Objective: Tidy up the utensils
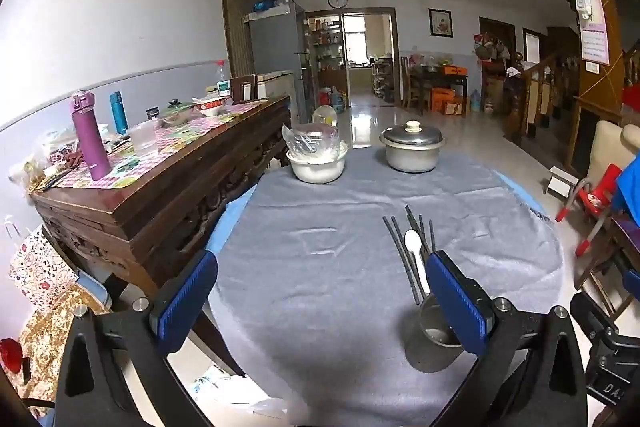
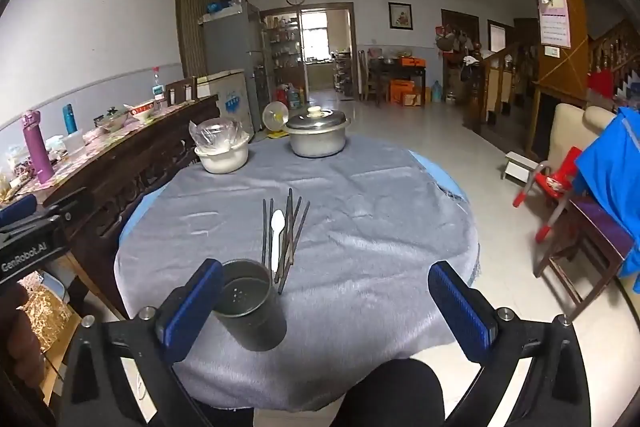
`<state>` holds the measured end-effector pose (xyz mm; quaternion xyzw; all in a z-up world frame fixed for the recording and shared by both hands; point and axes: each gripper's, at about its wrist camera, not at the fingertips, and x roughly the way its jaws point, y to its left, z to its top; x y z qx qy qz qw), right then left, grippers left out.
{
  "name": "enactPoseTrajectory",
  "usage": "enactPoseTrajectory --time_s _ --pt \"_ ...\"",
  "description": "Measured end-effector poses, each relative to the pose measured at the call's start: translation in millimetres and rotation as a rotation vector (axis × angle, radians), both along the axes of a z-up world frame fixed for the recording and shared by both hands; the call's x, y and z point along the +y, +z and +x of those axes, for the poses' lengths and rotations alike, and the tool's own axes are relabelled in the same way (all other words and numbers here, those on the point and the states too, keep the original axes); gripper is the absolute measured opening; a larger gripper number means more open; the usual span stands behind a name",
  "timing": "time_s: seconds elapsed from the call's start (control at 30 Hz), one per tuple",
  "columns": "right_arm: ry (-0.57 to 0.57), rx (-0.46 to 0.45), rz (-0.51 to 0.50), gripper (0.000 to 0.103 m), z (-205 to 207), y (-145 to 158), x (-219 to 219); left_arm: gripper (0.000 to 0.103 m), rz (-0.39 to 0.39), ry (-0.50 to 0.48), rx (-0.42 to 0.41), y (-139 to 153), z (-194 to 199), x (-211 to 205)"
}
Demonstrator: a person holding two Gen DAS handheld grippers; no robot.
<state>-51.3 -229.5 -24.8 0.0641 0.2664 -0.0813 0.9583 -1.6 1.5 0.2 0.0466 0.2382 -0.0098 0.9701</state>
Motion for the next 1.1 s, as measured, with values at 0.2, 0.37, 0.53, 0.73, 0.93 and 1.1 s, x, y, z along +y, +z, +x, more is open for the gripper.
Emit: enactPoseTrajectory --time_s 0.2,0.37,0.53,0.73,0.93,1.1 --pt "-0.037 0.009 -0.02 0.103 0.5 2.5 10.9 0.103 -0.001 0.023 0.019 -5.3 -2.4 10.6" --pt "-0.046 0.024 -0.046 0.103 7.7 2.0 19.5 0.103 -0.019 0.029 0.07 -16.3 -1.0 22.8" --pt "-0.043 0.034 -0.081 0.103 11.0 1.5 33.5 0.103 -0.029 0.031 0.079 -20.5 -5.7 27.2" --pt "-0.06 0.013 -0.117 0.103 3.5 7.6 36.0 0.103 -0.037 0.018 0.088 -13.3 -8.1 20.7" --pt "-0.072 0.012 -0.108 0.103 2.4 9.0 29.3 0.103 -0.018 -0.002 0.109 -12.7 -9.6 10.5" --pt "-0.079 0.016 -0.098 0.103 2.0 7.2 23.6 0.103 0.015 -0.009 0.116 -13.3 -8.5 7.2"
